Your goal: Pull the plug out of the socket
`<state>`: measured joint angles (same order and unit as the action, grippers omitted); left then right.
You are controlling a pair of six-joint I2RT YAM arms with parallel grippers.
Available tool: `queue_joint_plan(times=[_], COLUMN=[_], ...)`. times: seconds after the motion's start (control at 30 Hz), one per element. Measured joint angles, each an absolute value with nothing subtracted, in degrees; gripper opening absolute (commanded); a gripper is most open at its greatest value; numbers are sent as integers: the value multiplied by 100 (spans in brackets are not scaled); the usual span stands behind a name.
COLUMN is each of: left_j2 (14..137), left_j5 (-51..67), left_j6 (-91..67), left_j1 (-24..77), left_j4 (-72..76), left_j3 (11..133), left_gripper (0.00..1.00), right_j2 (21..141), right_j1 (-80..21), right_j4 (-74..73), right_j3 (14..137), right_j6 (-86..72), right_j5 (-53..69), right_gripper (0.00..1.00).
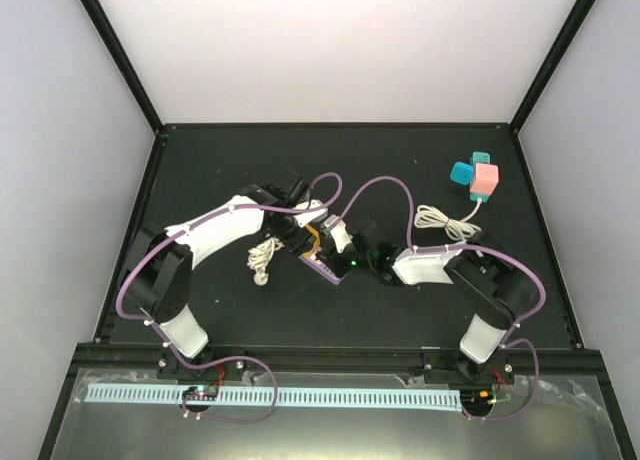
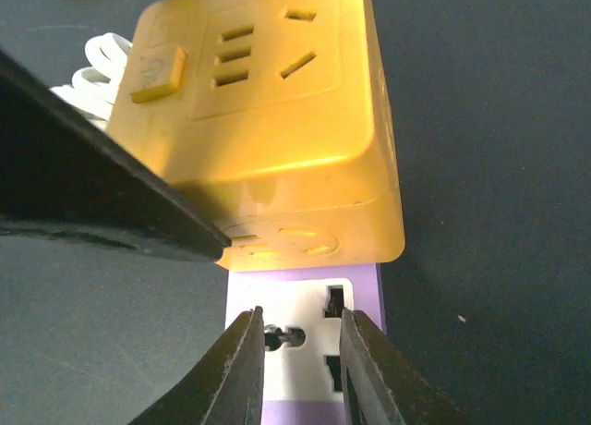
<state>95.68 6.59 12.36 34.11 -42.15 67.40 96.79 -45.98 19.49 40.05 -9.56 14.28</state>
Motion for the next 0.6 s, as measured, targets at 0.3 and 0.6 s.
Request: queue_joint_plan(times=[0.3,0.6], left_j2=[9568,9546], left_j5=[661,679], left_j6=[1234,1219], left_j1=[3411,3409], left_j4=[-4230,-4248], left_j3=[6757,6759], left_gripper=[29,27], right_j2=[10092,10280], right_j1=[-4598,-4589], right_j4=[2180,2408], right_j3=[4174,4211], right_j6=[-1105,-1107], right_j5=[1402,1378], right_gripper=[11,2])
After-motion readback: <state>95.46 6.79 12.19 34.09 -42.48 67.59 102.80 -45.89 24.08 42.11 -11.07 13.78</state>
